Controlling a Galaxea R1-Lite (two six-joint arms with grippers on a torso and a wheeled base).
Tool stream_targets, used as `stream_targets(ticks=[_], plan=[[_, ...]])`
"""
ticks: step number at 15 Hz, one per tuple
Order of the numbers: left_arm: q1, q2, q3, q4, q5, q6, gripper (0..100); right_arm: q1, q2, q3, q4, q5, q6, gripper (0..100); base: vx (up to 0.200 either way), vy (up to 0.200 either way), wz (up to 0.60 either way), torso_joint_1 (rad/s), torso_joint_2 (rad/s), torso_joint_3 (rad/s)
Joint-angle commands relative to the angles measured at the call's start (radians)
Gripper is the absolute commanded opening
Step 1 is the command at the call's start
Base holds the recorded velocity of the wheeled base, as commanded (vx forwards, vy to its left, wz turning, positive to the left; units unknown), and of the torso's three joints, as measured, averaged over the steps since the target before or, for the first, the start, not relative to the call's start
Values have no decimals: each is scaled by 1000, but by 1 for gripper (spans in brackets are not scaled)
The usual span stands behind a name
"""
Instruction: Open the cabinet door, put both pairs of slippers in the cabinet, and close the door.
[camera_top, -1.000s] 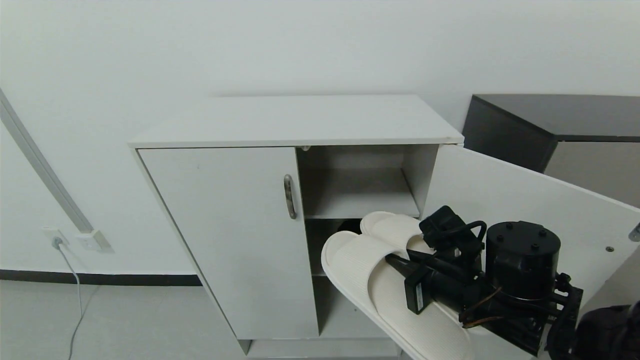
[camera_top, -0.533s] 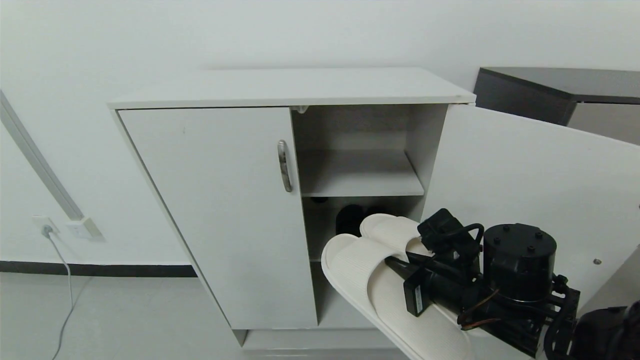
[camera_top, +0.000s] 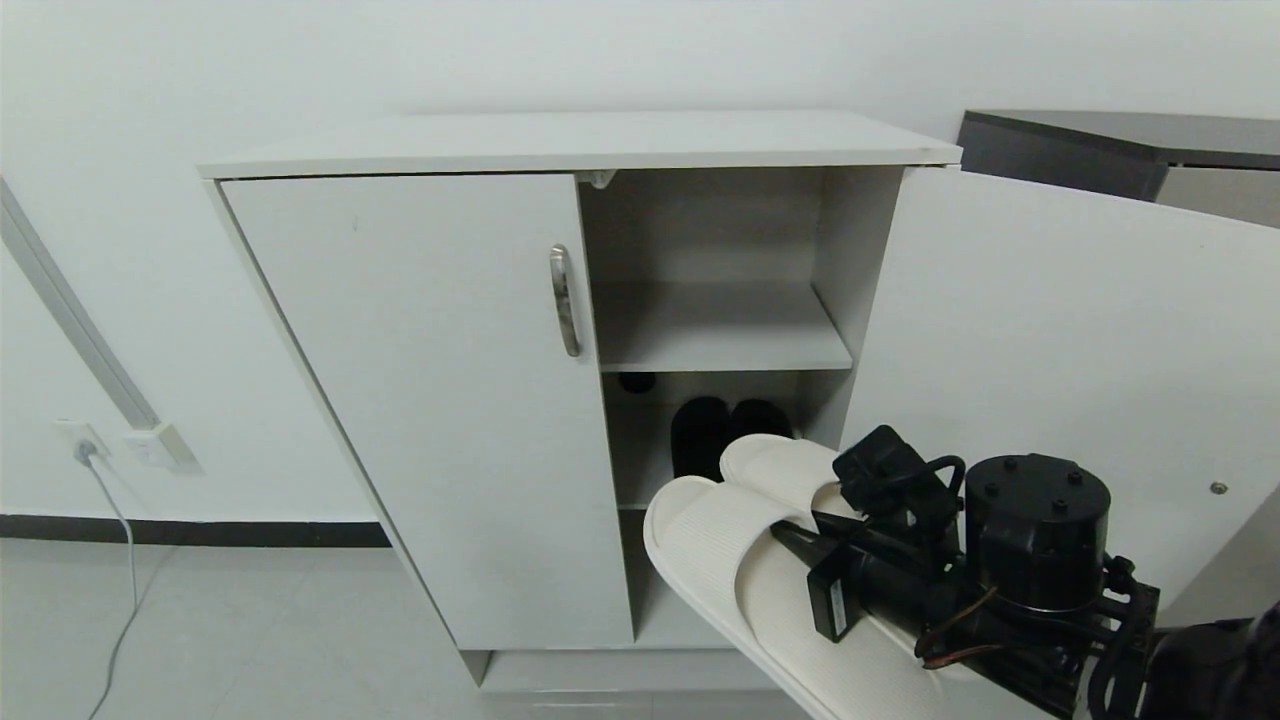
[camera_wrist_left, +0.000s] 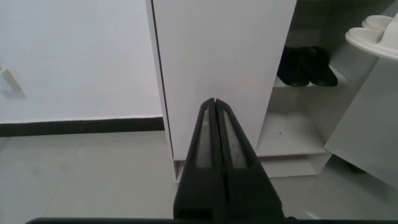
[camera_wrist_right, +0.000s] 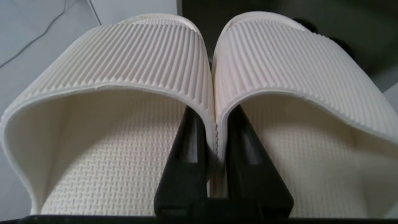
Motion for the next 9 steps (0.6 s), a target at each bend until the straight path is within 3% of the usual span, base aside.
stream_targets(ticks=[1,6,9], plan=[[0,1,0,0,0,-1,0,1,0,1,0,-1,-1,0,0,0,0,0,0,0],[0,1,0,0,0,-1,0,7,52,-17,-64,-39,-2,0,0,0,0,1,80,63],[0,1,0,0,0,-1,0,45,122,-128,-54,-294,2,0,0,67,0,1,9,9]])
